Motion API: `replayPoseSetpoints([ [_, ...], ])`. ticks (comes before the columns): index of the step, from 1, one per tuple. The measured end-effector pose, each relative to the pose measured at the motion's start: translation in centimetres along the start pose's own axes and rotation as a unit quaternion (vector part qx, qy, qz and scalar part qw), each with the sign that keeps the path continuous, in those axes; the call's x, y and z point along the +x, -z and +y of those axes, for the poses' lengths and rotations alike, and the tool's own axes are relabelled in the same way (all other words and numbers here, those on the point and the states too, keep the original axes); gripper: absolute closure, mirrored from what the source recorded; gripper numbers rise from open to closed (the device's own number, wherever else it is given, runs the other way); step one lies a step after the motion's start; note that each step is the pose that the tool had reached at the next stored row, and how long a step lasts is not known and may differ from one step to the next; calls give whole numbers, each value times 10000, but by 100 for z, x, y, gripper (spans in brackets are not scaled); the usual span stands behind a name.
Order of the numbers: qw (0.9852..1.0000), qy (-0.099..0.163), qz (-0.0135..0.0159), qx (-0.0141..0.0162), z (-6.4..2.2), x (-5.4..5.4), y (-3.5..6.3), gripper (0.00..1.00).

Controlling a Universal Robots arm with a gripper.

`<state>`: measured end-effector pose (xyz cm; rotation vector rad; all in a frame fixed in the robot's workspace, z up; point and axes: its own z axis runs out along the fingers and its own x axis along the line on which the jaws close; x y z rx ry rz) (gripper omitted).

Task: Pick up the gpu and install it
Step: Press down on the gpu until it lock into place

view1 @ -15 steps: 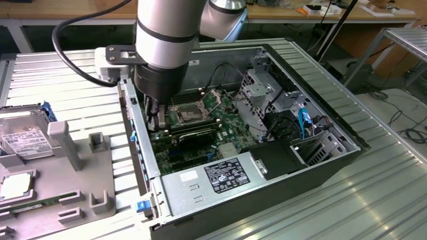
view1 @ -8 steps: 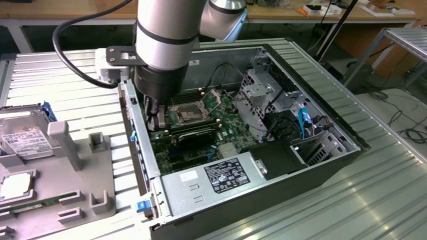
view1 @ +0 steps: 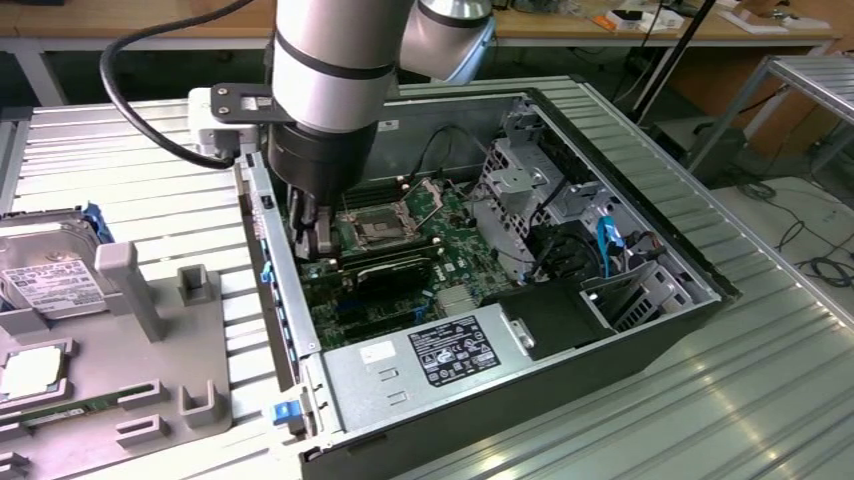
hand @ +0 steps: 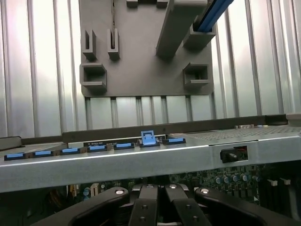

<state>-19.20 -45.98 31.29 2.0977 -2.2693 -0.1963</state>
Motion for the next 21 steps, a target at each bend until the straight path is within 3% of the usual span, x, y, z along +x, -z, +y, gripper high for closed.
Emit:
replayPoseSetpoints([
  [4, 10000, 29, -48, -5, -69, -6, 12, 89],
  [9, 9999, 133, -39, 36, -146, -11, -3, 89],
  [21, 9993, 373, -9, 80, -335, -23, -26, 89],
])
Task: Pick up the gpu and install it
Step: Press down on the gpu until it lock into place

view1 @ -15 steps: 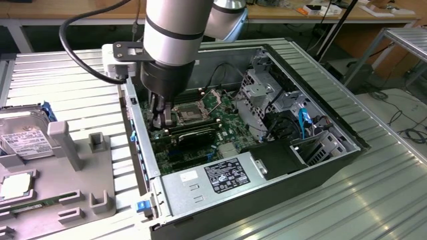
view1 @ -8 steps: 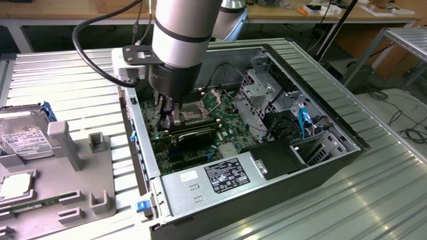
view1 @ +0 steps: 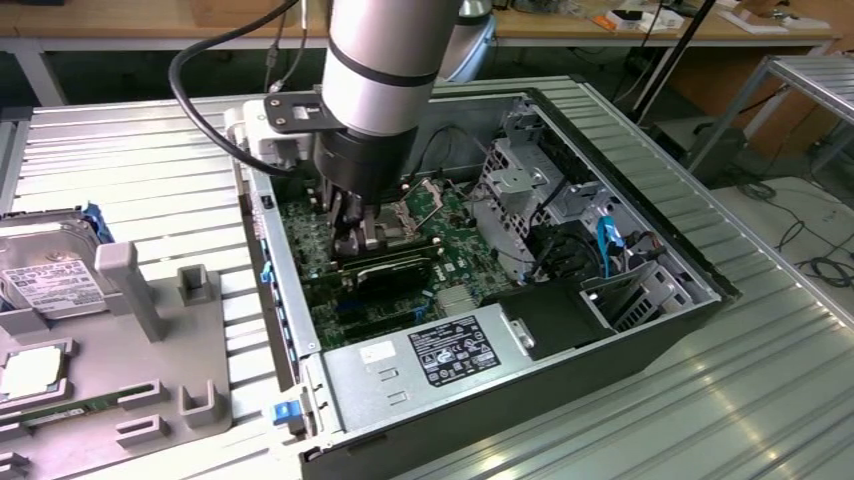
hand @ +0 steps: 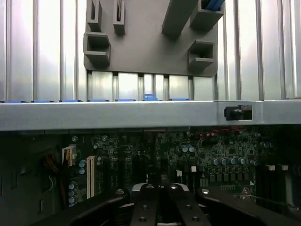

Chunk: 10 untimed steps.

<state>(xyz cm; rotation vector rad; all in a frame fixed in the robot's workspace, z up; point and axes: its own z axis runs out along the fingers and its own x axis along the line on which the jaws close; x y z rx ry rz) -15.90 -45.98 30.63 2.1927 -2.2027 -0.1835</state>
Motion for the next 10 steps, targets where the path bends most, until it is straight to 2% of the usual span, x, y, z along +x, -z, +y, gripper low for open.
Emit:
replayPoseSetpoints([
  [3, 10000, 65, 7, 7, -75, 0, 3, 89],
  [6, 9999, 105, -1, 5, -184, 0, 15, 89],
  [10, 9999, 114, -3, 4, -201, 1, 17, 89],
])
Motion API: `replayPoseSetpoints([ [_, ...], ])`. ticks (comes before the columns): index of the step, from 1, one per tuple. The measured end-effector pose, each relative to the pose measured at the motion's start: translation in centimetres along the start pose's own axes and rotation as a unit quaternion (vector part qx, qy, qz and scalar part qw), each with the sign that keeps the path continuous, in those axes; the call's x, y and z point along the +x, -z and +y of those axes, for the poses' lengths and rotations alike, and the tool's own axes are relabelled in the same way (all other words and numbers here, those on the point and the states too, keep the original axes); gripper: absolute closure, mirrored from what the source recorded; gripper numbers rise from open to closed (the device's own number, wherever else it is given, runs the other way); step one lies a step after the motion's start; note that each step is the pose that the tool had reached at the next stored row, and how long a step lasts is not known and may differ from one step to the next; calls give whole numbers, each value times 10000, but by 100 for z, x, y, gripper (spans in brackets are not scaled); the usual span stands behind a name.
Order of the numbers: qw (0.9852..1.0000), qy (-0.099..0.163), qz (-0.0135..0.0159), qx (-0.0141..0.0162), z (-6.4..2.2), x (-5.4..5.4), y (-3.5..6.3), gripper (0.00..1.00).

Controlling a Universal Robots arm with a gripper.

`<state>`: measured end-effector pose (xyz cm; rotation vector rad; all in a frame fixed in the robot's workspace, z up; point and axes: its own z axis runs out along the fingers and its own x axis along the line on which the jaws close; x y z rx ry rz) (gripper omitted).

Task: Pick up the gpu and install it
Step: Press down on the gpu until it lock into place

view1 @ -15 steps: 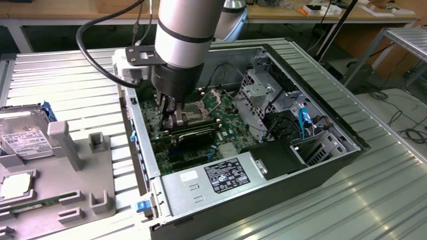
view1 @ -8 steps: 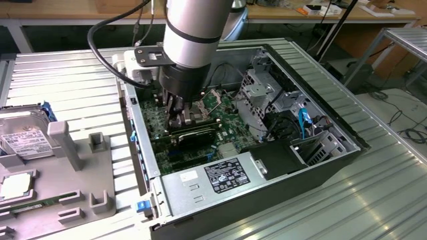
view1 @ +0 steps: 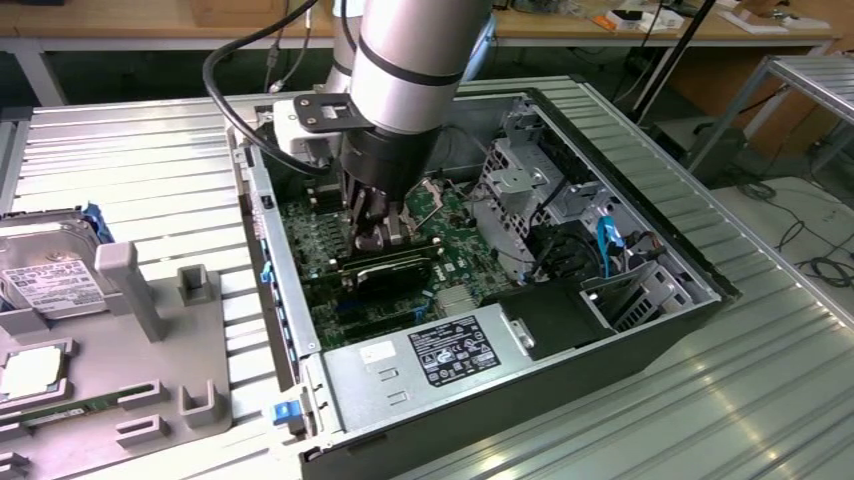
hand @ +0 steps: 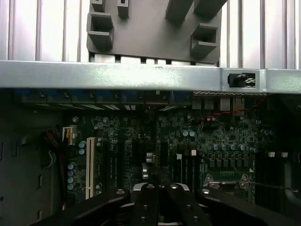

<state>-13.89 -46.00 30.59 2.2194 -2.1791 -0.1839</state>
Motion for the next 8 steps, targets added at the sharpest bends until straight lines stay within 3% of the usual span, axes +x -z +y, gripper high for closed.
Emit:
replayPoseSetpoints([
  [8, 10000, 0, 0, 0, 0, 0, 0, 89],
])
